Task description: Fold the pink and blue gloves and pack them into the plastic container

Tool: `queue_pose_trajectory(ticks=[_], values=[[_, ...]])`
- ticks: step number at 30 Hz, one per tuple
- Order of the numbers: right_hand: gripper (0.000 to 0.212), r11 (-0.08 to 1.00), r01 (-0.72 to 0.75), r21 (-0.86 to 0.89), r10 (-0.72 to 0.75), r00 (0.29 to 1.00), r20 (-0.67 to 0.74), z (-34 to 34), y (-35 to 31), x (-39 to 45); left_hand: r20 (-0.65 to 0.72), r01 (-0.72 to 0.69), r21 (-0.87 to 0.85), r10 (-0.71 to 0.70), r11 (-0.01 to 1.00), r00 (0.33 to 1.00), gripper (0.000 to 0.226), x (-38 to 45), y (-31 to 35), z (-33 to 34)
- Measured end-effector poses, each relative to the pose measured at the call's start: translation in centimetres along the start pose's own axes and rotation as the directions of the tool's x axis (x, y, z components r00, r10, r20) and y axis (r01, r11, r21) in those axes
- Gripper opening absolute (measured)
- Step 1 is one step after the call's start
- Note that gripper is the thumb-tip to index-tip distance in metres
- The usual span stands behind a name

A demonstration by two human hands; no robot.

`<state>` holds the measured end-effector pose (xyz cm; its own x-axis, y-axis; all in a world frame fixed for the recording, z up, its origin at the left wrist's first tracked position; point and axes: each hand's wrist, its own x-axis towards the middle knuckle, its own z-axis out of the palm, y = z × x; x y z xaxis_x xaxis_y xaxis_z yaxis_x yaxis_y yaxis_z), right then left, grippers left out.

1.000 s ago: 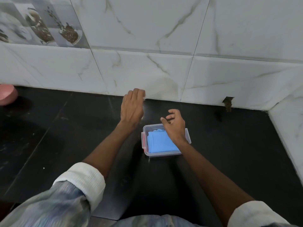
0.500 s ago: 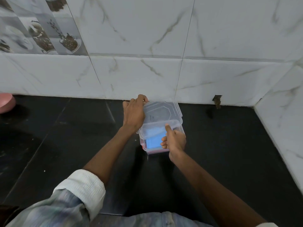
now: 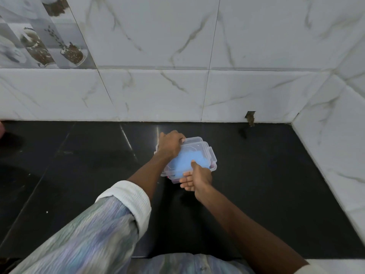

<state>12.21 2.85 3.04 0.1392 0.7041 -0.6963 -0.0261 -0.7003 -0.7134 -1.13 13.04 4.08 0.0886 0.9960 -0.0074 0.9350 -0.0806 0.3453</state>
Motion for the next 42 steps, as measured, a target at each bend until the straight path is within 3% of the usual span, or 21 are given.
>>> queue_pose_trajectory(ticks=[10, 20, 23, 28, 33, 36, 39, 42], values=[[0.076, 0.999, 0.006, -0.052, -0.011, 0.995, -0.099, -1.4, 0.4, 0.5, 0.014, -0.016, 0.12, 0.015, 0.993, 1.0, 0.047, 0.3, 1.8, 1.9], [0.086, 0.994, 0.056, -0.09, -0.072, 0.98, -0.186, -1.7, 1.9, 2.2, -0.016, 0.021, 0.032, -0.02, 0.999, 1.0, 0.04, 0.7, 1.9, 2.7], [0.08, 0.997, 0.027, -0.078, -0.036, 0.993, -0.112, -2.0, 2.1, 2.1, -0.036, 0.056, -0.004, -0.056, 0.998, 0.998, 0.038, 0.4, 1.8, 2.9], [0.071, 0.996, -0.014, -0.086, 0.025, 0.991, 0.129, -0.5, 2.7, 0.8, -0.055, 0.099, -0.047, -0.101, 0.994, 0.993, 0.037, 0.0, 2.2, 3.2], [0.068, 0.998, -0.008, -0.069, 0.017, 0.992, 0.127, 0.0, 2.9, 0.6, -0.039, 0.125, -0.068, -0.128, 0.99, 0.991, 0.037, -0.2, 2.1, 3.1], [0.076, 0.988, 0.006, -0.157, 0.019, 0.987, 0.159, -0.5, 2.9, 0.5, -0.018, 0.127, -0.076, -0.128, 0.989, 0.992, 0.04, -0.4, 2.1, 2.9], [0.088, 0.93, 0.072, -0.36, -0.014, 0.987, 0.161, -1.9, 2.0, 0.3, -0.045, 0.102, -0.051, -0.104, 0.993, 0.994, 0.039, -0.8, 2.4, 2.4], [0.083, 0.836, 0.173, -0.521, -0.104, 0.982, 0.16, -3.3, 0.8, 0.3, -0.09, 0.109, -0.043, -0.113, 0.993, 0.99, 0.035, -1.1, 2.5, 1.9]])
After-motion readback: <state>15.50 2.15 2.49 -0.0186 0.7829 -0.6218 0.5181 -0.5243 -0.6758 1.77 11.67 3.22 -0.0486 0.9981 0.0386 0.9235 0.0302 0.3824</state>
